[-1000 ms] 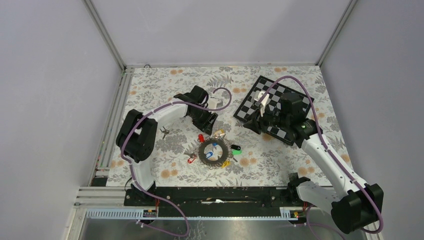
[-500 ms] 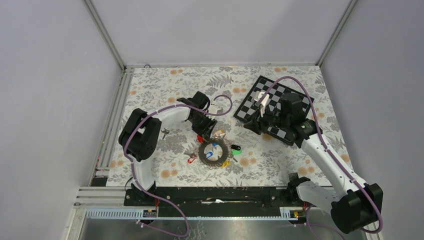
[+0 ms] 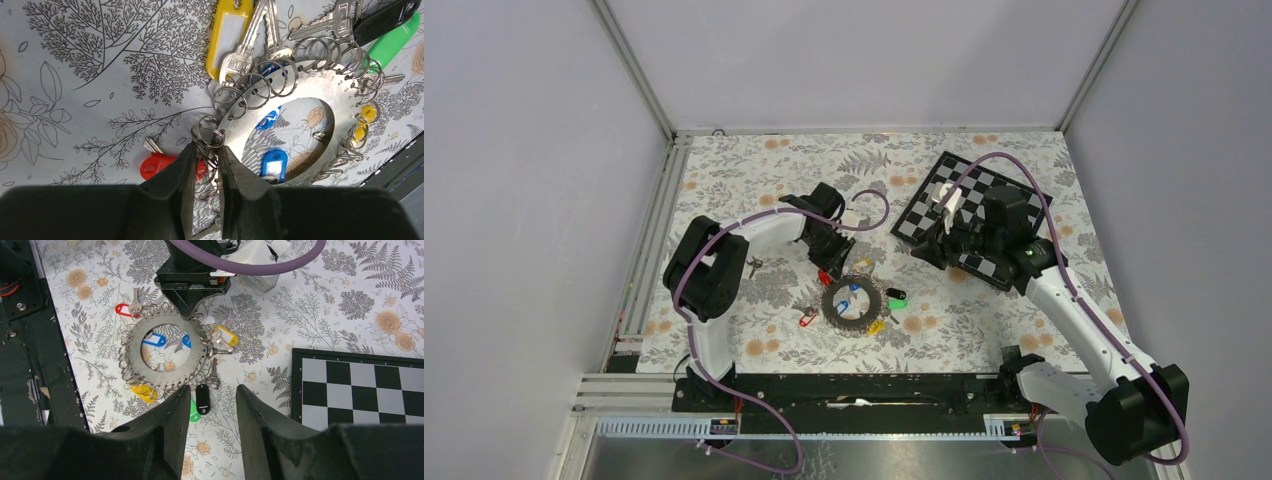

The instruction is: Put the keys on the keyring

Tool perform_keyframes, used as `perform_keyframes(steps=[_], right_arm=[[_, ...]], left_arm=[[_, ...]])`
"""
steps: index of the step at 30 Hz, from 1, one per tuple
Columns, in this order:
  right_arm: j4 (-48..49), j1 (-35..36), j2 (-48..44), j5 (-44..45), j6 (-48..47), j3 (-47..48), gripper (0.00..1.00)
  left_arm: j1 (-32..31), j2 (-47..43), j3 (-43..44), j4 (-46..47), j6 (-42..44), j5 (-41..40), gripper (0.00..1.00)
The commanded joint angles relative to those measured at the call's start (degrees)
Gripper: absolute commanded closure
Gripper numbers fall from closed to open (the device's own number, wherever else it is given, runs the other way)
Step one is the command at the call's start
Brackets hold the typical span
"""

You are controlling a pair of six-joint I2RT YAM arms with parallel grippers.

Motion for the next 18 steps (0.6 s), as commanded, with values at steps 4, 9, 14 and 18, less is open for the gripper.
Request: perform_keyframes(steps=[4,9,14,18], right_arm=[[0.97,-0.41,0.17,-1.29,-0.47,-0.28,0.54],[1.01,-0.5,0.05,-1.37,-0.47,-0.37,0.54],[0.98,-0.58,-0.17,-1.68,-0.64,-0.66,0.53],[0.96,-0.59,-0.31,-2.05,-0.73,-0.76,0.53]], left_arm=[[-0.2,-1.0,2.74,-0.45,2.28,-0.85,0.94],[-0.2,-3.43,3.0,-0.48,5.09,1.73,1.0],[-0.18,-8.88,2.0,-0.48,12.44,8.78,1.0],[-0.19,-13.93,-0.08,-0.48,19.43,17.06,1.0]])
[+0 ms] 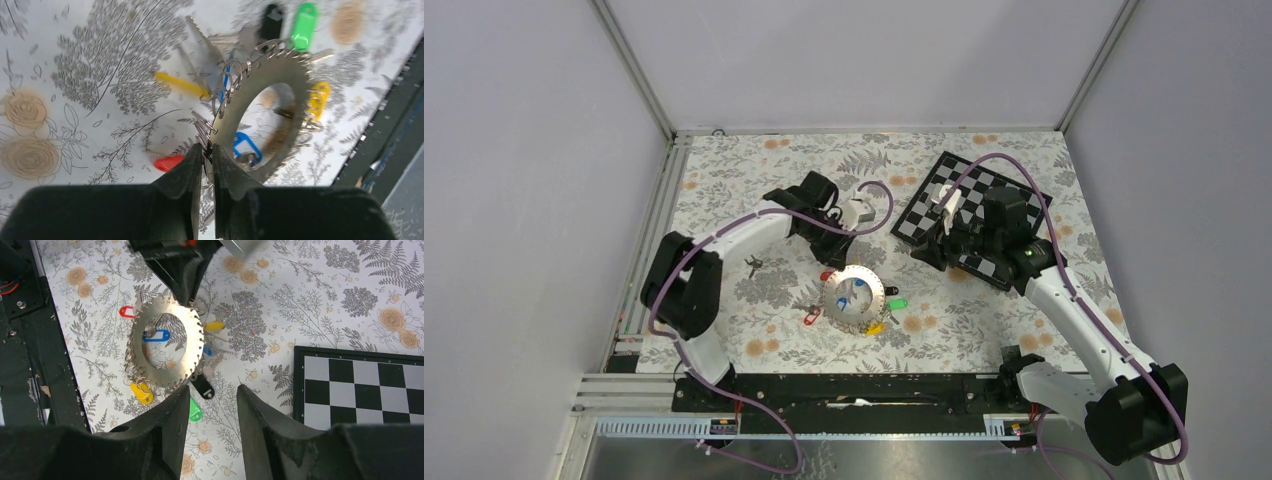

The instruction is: Put the keys on the keyring

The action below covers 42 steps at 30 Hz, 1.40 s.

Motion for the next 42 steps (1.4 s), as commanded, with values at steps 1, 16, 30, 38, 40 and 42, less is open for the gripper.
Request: perform_keyframes(steps=[1,16,30,38,40,42], right_arm=[[1.03,-0.52,-0.39,-2.01,-0.73,-0.43,0.53],[1.03,-0.8,-0.83,-2.03,-1.06,-0.81,0.52],[1.06,-0.96,-0.19,-1.74,-1.52,-1.07,0.51],[1.38,-1.05,-0.07,-1.59,-1.46,-1.33,0.51],[1.43,-1.05,-0.01,-1.66,-1.44,-1.42,0.5],[1.46,-1.05,-0.07,-1.74,-1.43,-1.43,0.5]], left_arm=[[-0.16,-8.69,-1.51,0.81,10.19,12.72,1.0],[-0.17,0.61,2.45,7.52,1.61,1.67,0.79],[1.79,-7.33,-5.52,3.02,0.96,-10.22,0.29],[7.47,-2.55,-4.75,-2.9,-1.85,-2.21,0.38],[8.36,-1.03,-4.42,-3.13,-1.81,-1.01,0.44],[8.91,0.26,-4.09,-3.14,-1.8,-0.35,0.48]])
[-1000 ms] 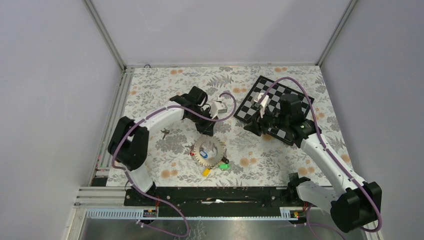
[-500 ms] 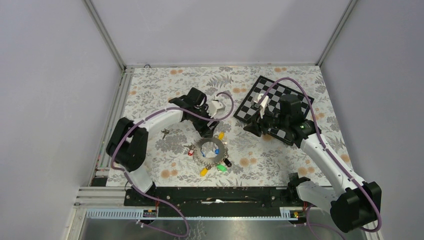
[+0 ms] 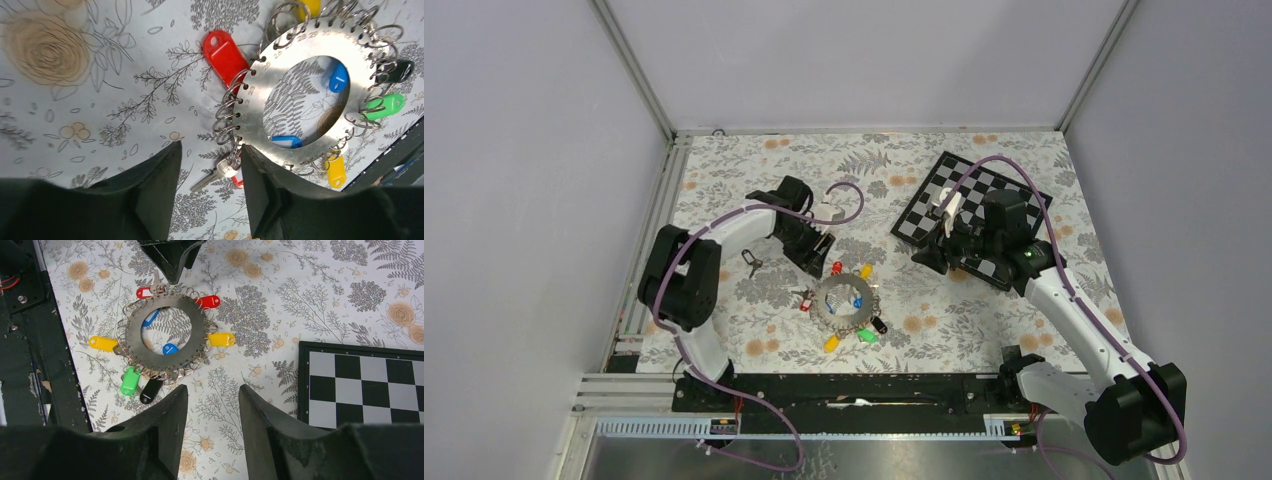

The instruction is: Put the keys on the keyring

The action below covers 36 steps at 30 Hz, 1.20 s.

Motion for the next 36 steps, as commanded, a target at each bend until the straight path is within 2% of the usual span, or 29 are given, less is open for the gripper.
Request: perform_keyframes(steps=[1,9,12,17,26,36], right_arm=[[1.39,-0.46,-0.08,-0.76,-0.78,-0.1,0.5],[1.41,-0.42,0.17,-0.76,-0.86,-0.2,0.5],[1.46,-0.5,0.28,-0.76,-0.86,-0.29,0.5],[1.4,-0.49,0.5,-0.85,-0.95,-0.28,0.5],[1.45,-0.5,0.35,-0.85,-0.95,-0.42,0.49],[2.51,-0.5,0.52,-2.79,-0.15,-0.39,0.49]], left_arm=[[0.93,2.96,1.17,-1.44,-0.59,4.33,0.49],[1.48,8.16,2.8,-1.48,-0.17,8.13,0.55],[1.66,8.9,3.24,-2.31,0.12,9.58,0.62],[2.09,8.62,3.72,-3.83,0.91,10.09,0.79],[2.48,5.92,4.96,-5.96,2.55,13.08,1.0],[2.32,-3.22,6.58,-8.08,10.24,18.19,1.0]])
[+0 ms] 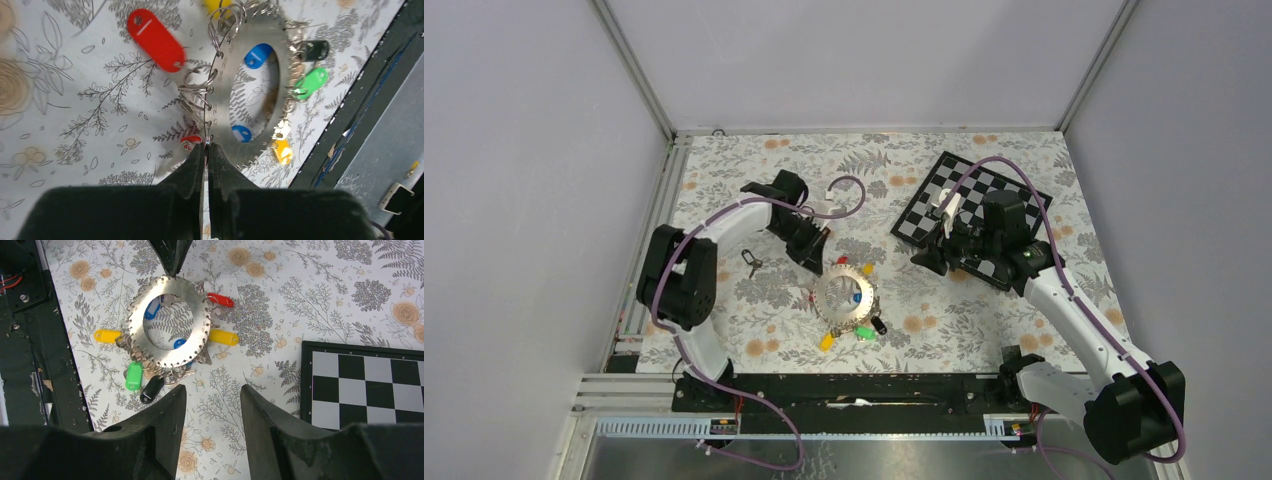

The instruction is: Put the keys on the keyring

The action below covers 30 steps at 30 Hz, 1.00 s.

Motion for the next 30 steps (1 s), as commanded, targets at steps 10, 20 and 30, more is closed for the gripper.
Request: perform_keyframes(steps=[10,20,30], right_arm=[[5.49,-0.44,2.49,-6.41,4.61,1.28,0.48],[5.93,2.69,7.81,-10.94,6.53,8.26,0.47],[14.74,6.28,12.78,-14.7,14.45,11.81,0.47]], left_arm=[[-2.38,-12.96,4.93,1.67,9.36,11.33,1.0],[-3.91,-17.18,7.59,3.49,9.57,12.87,1.0],[-4.55,-20.98,6.51,8.39,10.13,17.38,1.0]])
